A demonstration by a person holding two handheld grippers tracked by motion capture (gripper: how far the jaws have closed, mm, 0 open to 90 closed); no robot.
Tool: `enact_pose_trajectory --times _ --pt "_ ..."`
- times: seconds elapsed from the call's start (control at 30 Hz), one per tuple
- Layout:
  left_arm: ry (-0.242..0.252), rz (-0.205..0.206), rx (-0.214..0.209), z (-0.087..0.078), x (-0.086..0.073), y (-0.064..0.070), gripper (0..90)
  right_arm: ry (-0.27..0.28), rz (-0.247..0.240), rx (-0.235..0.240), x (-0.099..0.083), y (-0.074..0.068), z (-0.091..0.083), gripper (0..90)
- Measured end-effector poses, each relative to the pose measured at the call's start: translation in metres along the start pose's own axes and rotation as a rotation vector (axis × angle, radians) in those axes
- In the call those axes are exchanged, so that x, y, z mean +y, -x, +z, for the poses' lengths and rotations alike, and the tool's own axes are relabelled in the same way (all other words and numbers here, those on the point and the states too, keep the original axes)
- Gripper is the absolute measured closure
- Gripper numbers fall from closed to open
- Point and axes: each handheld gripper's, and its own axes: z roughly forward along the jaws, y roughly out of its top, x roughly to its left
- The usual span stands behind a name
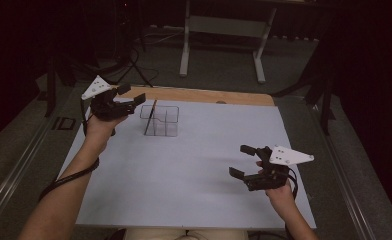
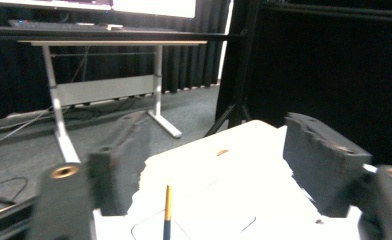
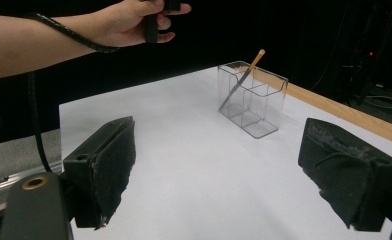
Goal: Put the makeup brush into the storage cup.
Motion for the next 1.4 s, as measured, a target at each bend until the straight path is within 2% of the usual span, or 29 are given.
enact_pose_trajectory --times 0.03,0.13,0.2,0.27,0.37,0.47,0.6,0.73,0.97,1.1,1.17,1.4 --pt "0.002 0.003 -0.005 -0.001 0.0 0.001 18.0 0.001 0.001 -0.001 0.0 0.0 0.0 15.2" --pt "-0.005 -0.013 -0.023 -0.006 -0.002 0.002 14.9 0.002 0.002 -0.002 -0.001 0.001 -0.001 15.0" --pt "-0.018 -0.013 -0.028 -0.008 -0.003 0.002 8.8 -0.003 0.004 0.005 -0.001 0.002 0.0 14.1" --pt "-0.031 -0.031 -0.048 -0.01 -0.004 0.002 3.1 -0.008 -0.002 0.001 -0.002 0.003 0.0 14.1" --pt "-0.031 -0.029 -0.052 -0.014 -0.006 0.004 2.6 -0.006 0.004 0.002 -0.003 0.003 -0.001 14.1" --pt "-0.045 0.002 -0.054 -0.019 -0.009 0.007 2.5 -0.006 0.004 -0.003 -0.004 0.004 0.0 14.1" --pt "-0.051 -0.002 -0.088 -0.026 -0.011 0.013 2.4 -0.009 0.005 -0.017 -0.007 0.005 0.0 14.1" --pt "-0.078 0.019 -0.111 -0.033 -0.014 0.021 2.2 -0.019 0.009 -0.025 -0.01 0.005 0.0 14.1" --pt "-0.059 0.013 -0.143 -0.049 -0.018 0.028 1.8 -0.019 0.01 -0.023 -0.012 0.005 0.001 14.0" --pt "-0.05 0.018 -0.16 -0.058 -0.02 0.035 1.8 -0.04 0.005 -0.026 -0.013 0.005 0.003 14.0" --pt "-0.046 0.025 -0.167 -0.062 -0.021 0.038 1.9 -0.035 0.018 -0.015 -0.014 0.006 0.003 14.0" --pt "-0.036 0.023 -0.195 -0.073 -0.026 0.044 1.8 -0.029 0.014 -0.013 -0.013 0.005 0.003 14.0"
